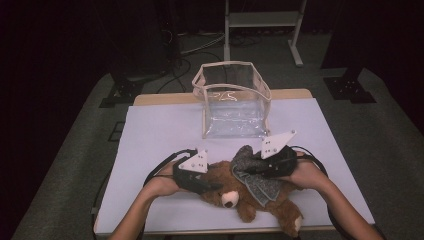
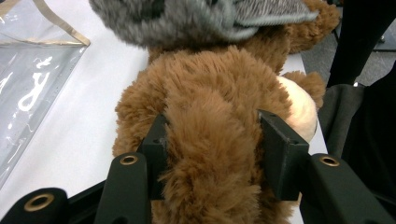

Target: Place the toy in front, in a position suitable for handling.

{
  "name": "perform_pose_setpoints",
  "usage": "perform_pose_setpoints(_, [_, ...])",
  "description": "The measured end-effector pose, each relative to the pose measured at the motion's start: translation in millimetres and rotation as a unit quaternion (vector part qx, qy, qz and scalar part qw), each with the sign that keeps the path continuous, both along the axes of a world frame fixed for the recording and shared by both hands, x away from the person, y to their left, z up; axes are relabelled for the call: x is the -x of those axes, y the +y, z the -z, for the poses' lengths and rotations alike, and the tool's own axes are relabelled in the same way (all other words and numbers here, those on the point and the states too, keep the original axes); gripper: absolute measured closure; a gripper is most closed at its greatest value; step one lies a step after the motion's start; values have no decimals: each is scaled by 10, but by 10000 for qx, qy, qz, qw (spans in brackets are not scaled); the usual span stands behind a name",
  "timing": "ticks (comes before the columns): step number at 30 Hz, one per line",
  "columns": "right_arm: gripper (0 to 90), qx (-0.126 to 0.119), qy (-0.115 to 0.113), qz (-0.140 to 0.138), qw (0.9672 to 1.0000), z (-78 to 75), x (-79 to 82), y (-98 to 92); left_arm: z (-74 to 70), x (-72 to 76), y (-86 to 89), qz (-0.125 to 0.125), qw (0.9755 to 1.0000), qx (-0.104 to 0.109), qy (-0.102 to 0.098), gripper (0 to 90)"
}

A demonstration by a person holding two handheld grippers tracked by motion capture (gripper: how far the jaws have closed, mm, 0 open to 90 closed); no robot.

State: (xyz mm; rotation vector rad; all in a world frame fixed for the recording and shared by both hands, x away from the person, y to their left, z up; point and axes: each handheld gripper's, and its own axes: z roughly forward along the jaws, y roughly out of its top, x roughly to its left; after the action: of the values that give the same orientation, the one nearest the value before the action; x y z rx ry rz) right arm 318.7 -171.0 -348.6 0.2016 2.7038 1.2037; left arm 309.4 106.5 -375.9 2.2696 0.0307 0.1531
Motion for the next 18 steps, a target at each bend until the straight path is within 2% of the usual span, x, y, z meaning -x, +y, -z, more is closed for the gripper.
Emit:
perform_pose_setpoints(3, [725,-68,-119,-103,9999,-94,52,90,-15,11,-18,20,10000,-57,-59,511])
perform_pose_setpoints(5, [724,-169,-216,-278,9992,-147,92,258,-22,26,-21,54,9999,-78,-139,512])
perform_pose_setpoints(8, [724,-222,-209,-417,9987,-147,101,445,-15,51,-10,92,9998,-34,-161,512])
perform_pose_setpoints(11, [724,-15,-156,-513,9986,-61,69,563,15,59,21,77,9999,-5,-109,512])
perform_pose_setpoints(13, [724,-58,6,-541,9985,-28,43,538,30,63,49,68,9999,88,-63,512])
perform_pose_setpoints(14, [724,2,27,-512,9987,-30,42,503,34,66,55,64,9999,112,-48,512])
perform_pose_setpoints(17, [724,428,-84,-362,9984,-18,39,351,36,63,55,62,9999,155,-32,512])
perform_pose_setpoints(18, [724,469,-73,-297,9984,-15,41,301,33,59,46,82,9998,167,-27,512])
